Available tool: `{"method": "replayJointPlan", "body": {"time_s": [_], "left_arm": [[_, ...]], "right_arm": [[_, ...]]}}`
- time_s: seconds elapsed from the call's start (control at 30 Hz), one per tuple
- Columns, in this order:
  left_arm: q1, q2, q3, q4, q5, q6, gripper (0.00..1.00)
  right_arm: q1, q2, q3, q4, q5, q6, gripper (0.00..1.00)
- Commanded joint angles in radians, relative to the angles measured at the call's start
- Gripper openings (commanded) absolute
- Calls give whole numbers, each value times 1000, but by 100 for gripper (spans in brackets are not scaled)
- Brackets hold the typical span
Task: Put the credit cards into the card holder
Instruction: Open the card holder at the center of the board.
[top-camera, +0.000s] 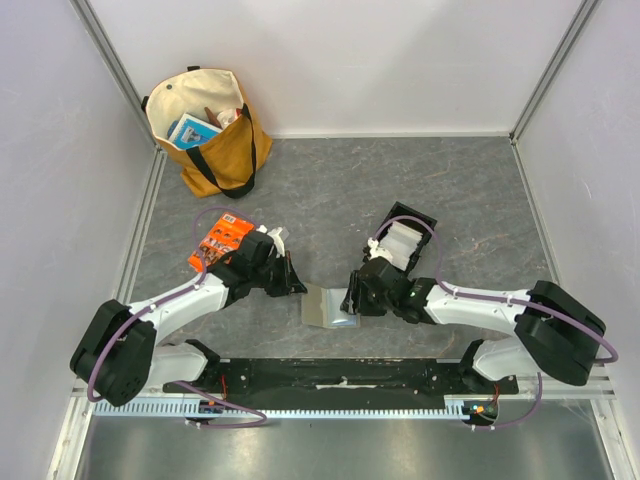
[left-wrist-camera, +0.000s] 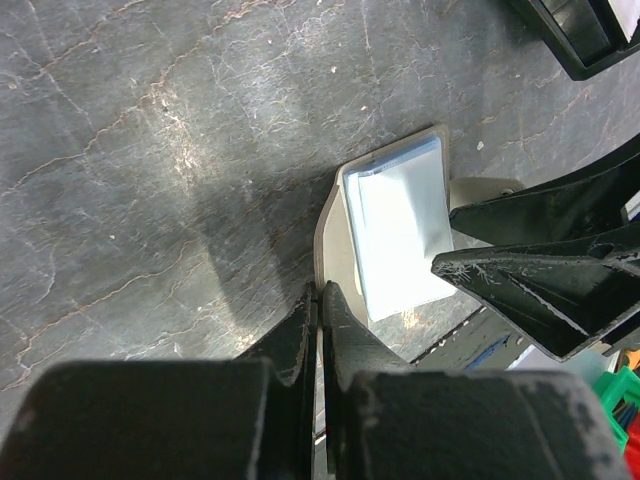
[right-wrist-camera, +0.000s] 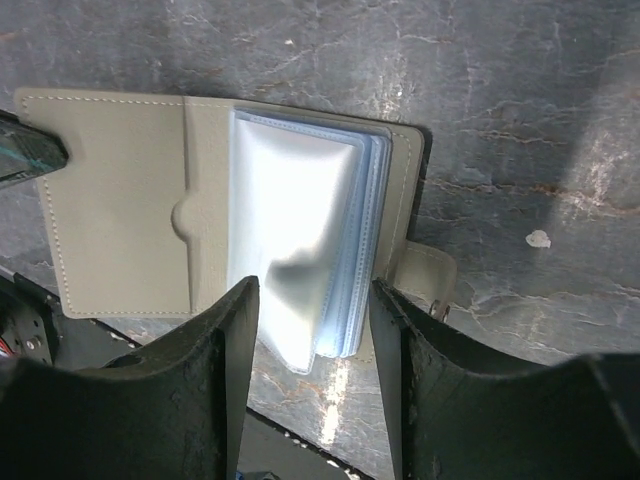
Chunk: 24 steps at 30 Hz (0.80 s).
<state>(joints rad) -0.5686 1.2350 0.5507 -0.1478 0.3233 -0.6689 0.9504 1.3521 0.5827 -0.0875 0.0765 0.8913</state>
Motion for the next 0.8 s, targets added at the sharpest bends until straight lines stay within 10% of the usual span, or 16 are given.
{"method": "replayJointPlan", "body": {"time_s": [0.0,0.37,0.77], "left_arm": [[3,-16,3,-7,-3,26,2],[1,-17,-8,5,-1,14,2],[3,-25,-18,10,-10,0,2]], "right_arm": [[-4,21,-7,34,-12,26,56],[-2,36,2,138,-73,32,37],[40,13,120,48,-73,-31,38]]}}
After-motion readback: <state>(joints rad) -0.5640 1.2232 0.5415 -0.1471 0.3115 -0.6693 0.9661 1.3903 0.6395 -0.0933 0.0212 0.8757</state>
